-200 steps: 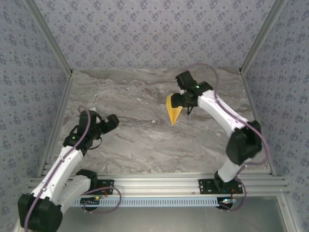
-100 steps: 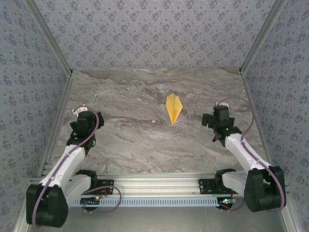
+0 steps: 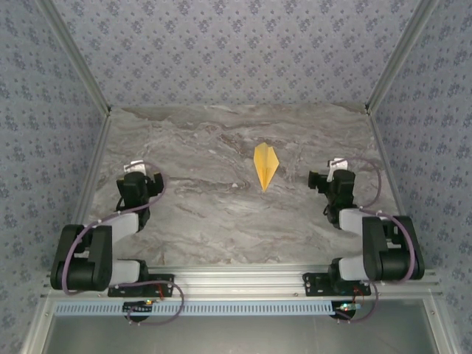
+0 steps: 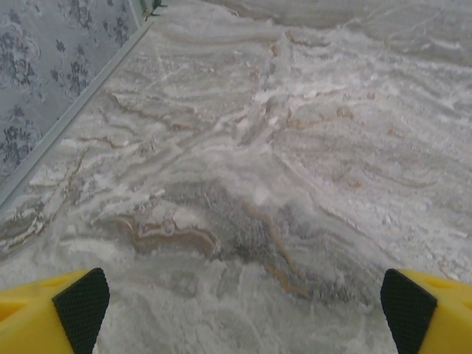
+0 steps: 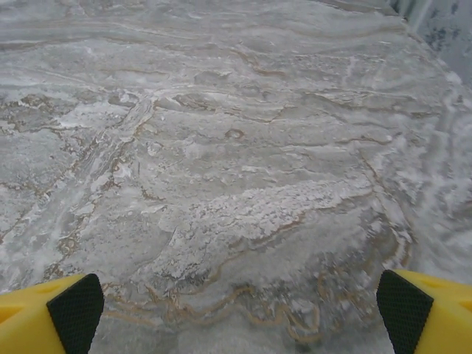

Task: Fold a paper plane with a square sheet of paper (fold left side to right side)
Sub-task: Reset both arms

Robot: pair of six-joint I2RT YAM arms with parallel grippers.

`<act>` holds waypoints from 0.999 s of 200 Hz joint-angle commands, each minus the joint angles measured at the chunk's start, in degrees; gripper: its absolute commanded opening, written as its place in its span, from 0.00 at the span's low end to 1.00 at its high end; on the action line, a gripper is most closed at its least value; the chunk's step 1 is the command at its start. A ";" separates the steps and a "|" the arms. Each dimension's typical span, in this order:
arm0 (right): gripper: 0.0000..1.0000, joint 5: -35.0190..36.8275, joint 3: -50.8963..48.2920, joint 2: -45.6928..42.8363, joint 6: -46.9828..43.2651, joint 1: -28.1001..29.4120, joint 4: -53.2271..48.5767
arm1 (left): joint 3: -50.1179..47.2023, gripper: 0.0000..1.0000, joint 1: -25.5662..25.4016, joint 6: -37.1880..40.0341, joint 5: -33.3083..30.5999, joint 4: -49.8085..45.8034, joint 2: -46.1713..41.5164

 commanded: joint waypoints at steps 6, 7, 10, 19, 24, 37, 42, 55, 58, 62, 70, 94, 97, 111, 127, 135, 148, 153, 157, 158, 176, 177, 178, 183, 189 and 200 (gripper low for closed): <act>1.00 -5.07 1.98 3.33 -1.97 -1.53 3.02 | -2.71 0.98 4.42 -1.39 6.80 15.78 4.57; 1.00 -5.38 1.96 3.50 -1.86 -1.69 3.44 | -2.88 0.98 4.59 -1.58 6.89 16.27 4.71; 1.00 -6.06 1.88 3.85 -1.43 -2.18 4.60 | -3.02 0.98 4.97 -2.00 7.19 17.53 5.90; 1.00 -8.06 2.36 3.38 -0.27 -3.64 2.79 | -2.82 0.98 5.39 -1.59 9.56 19.46 8.04; 1.00 -8.28 2.13 3.64 -0.16 -3.95 3.81 | -2.15 0.98 5.32 -1.06 10.51 18.74 8.85; 1.00 -8.08 2.23 3.58 -0.17 -3.85 3.23 | -0.37 0.98 5.31 -0.58 11.72 18.74 11.69; 1.00 -8.06 2.14 3.73 -0.17 -3.83 3.83 | 0.81 0.98 5.30 -0.18 12.78 16.32 11.44; 1.00 -7.96 2.23 3.68 -0.19 -3.73 3.49 | 2.17 0.98 4.59 0.35 12.05 13.95 11.79; 1.00 -7.95 2.21 3.69 -0.21 -3.75 3.54 | 2.21 0.98 4.56 0.37 12.11 13.68 11.64; 1.00 -7.90 2.26 3.66 -0.25 -3.78 3.37 | 2.44 0.98 4.59 0.40 12.08 12.97 11.45; 1.00 -7.94 2.21 3.66 -0.26 -3.72 3.42 | 2.31 0.98 4.59 0.38 11.99 13.61 11.62; 1.00 -6.95 2.28 3.60 -0.55 -3.26 3.43 | 2.55 0.98 4.21 0.65 11.36 12.82 11.54; 1.00 -6.75 2.33 3.58 -0.59 -3.13 3.38 | 2.58 0.98 4.00 0.81 11.12 12.82 11.53; 1.00 -5.74 2.38 3.58 -0.96 -2.56 3.25 | 3.85 0.98 2.80 2.54 10.93 10.71 11.80; 1.00 -4.90 2.34 3.64 -1.31 -2.01 3.34 | 4.29 0.98 2.10 3.57 11.45 9.84 11.77; 1.00 -4.96 2.29 3.57 -1.24 -2.05 3.34 | 4.42 0.98 2.06 3.56 11.45 9.61 11.74; 1.00 -5.04 2.37 3.58 -1.22 -2.11 3.26 | 4.42 0.98 2.09 3.52 11.43 9.64 11.77; 1.00 -5.01 2.43 3.64 -1.22 -2.12 3.27 | 4.42 0.98 2.10 3.50 11.45 9.71 11.71; 1.00 -5.05 2.35 3.58 -1.22 -2.12 3.33 | 4.42 0.98 2.11 3.51 11.43 9.64 11.73; 1.00 -5.07 2.32 3.58 -1.22 -2.12 3.33 | 4.42 0.98 2.12 3.51 11.44 9.68 11.76; 1.00 -5.04 2.44 3.62 -1.22 -2.12 3.17 | 4.42 0.98 2.13 3.50 11.44 9.72 11.73; 1.00 -5.06 2.45 3.60 -1.22 -2.12 3.16 | 4.42 0.98 2.13 3.55 11.45 9.72 11.72; 1.00 -5.07 2.42 3.59 -1.22 -2.12 3.16 | 4.42 0.98 2.13 3.52 11.45 9.72 11.71; 1.00 -5.03 2.42 3.57 -1.22 -2.12 3.16 | 4.40 0.98 2.07 3.57 11.45 9.69 11.73; 1.00 -4.97 2.42 3.62 -1.22 -2.12 3.25 | 4.42 0.98 2.08 3.57 11.44 9.72 11.76; 1.00 -4.98 2.39 3.58 -1.22 -2.05 3.25 | 4.37 0.98 2.11 3.50 11.40 9.72 11.77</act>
